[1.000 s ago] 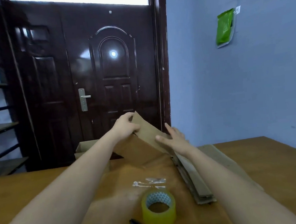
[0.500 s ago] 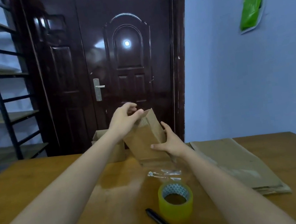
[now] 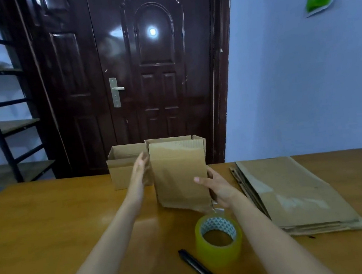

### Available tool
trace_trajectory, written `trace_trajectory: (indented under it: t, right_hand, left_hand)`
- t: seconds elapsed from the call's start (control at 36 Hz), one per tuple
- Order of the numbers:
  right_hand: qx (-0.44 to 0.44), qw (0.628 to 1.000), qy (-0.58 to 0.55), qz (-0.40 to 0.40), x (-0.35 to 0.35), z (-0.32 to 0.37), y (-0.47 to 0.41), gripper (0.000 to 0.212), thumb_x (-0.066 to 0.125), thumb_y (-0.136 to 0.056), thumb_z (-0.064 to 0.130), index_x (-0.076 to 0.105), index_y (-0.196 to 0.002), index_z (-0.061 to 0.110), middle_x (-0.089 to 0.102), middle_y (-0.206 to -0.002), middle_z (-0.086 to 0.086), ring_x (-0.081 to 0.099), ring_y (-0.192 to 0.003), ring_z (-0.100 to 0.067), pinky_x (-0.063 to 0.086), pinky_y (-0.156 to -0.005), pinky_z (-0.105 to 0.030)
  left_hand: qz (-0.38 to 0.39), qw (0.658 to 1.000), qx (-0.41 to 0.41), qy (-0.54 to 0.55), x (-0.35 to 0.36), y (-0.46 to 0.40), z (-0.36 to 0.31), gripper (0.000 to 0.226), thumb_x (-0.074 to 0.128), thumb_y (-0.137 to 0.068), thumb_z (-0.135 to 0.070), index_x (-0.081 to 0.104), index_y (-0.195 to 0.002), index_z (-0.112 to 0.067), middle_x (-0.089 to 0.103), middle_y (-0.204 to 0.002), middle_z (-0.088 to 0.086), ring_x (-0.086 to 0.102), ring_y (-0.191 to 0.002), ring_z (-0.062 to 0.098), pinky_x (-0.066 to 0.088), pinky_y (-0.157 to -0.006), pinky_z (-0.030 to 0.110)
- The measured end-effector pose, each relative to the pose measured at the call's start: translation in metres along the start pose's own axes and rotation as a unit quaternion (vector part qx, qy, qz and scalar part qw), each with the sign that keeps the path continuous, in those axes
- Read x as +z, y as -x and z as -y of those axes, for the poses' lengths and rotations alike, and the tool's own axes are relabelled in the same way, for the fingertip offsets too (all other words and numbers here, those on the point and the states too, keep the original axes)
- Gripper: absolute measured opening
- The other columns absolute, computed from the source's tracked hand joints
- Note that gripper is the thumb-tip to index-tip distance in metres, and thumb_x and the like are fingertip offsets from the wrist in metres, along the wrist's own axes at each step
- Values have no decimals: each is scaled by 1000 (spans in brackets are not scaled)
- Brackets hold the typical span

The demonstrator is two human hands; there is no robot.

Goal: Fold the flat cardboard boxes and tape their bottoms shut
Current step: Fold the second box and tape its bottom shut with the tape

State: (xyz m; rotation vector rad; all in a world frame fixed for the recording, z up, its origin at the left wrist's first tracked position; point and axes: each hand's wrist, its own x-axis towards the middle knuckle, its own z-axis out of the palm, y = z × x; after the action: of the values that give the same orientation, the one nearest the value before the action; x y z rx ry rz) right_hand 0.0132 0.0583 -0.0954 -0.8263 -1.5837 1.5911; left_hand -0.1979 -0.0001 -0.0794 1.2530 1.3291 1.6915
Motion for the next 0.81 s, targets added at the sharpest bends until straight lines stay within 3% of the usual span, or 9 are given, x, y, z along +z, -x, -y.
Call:
trace_trajectory:
  t: [0.08,0.19,0.31,0.42,0.47,0.53,0.58,0.69,0.81]
  right_hand:
    - [14,1000,-16,7,0,-13,0,51,74,-76,13,49,-118,29,62,-114,1,62,-98,-7,53,-69,-17]
    - [28,1000,-3,14,-10,-22,-7,87,88,-54,33,44,-129,29,60,-123,-1,59,-112,-15,54,-86,-29]
    - [48,998,37,21,-19,-19,-11,67,83,-56,35,50,-115,30,62,-116,4,58,-109,-14,50,-92,-31]
    - [51,996,68,25,-16,-17,-11,44,69,-81,23,47,-119,27,59,-112,10,56,-106,-10,47,-91,-27]
    - [46,995,79,26,-14,-16,-11,45,68,-81,27,45,-119,29,58,-114,10,55,-107,-11,46,-94,-29]
    - [37,995,85,26,-12,-16,-11,59,71,-74,35,44,-126,28,58,-122,6,56,-114,-14,48,-97,-33]
    - [32,996,86,21,-13,-17,-11,60,70,-80,28,41,-132,23,57,-121,5,58,-109,-10,52,-88,-25]
    - [22,998,47,31,-20,-15,-9,50,72,-74,22,48,-118,27,61,-114,6,63,-97,-5,54,-78,-22]
    - [22,997,45,57,-26,-14,-6,75,87,-46,43,52,-111,31,65,-113,7,66,-96,-5,55,-78,-23]
  left_hand:
    - [-15,1000,13,14,4,7,14,58,31,-95,-55,29,-147,-29,36,-149,-5,35,-136,16,32,-110,43]
    - [-32,999,32,-3,6,4,19,72,40,-80,-67,35,-143,-33,37,-143,-7,38,-131,14,34,-110,40]
    - [-49,994,81,-48,11,-1,18,57,40,-83,-59,42,-134,-33,41,-127,-11,39,-125,11,34,-108,36]
    - [-52,986,129,-87,14,-1,33,53,41,-81,-62,51,-124,-33,45,-117,-12,42,-121,18,39,-105,45]
    - [-51,984,147,-92,18,1,37,48,43,-83,-60,53,-122,-33,44,-117,-14,45,-118,17,42,-102,42]
    - [-63,984,148,-72,22,3,39,55,44,-82,-59,47,-128,-30,40,-122,-13,44,-119,7,41,-100,26]
    - [-88,987,128,-40,25,3,40,68,45,-80,-61,36,-139,-28,35,-131,-11,38,-126,6,36,-99,19]
    - [-102,990,100,-6,27,-1,38,77,49,-84,-55,15,-149,-30,18,-153,-8,20,-141,11,27,-108,28]
    - [-60,993,99,33,26,-5,31,81,53,-88,-53,10,-151,-29,17,-156,-7,19,-141,4,26,-112,26]
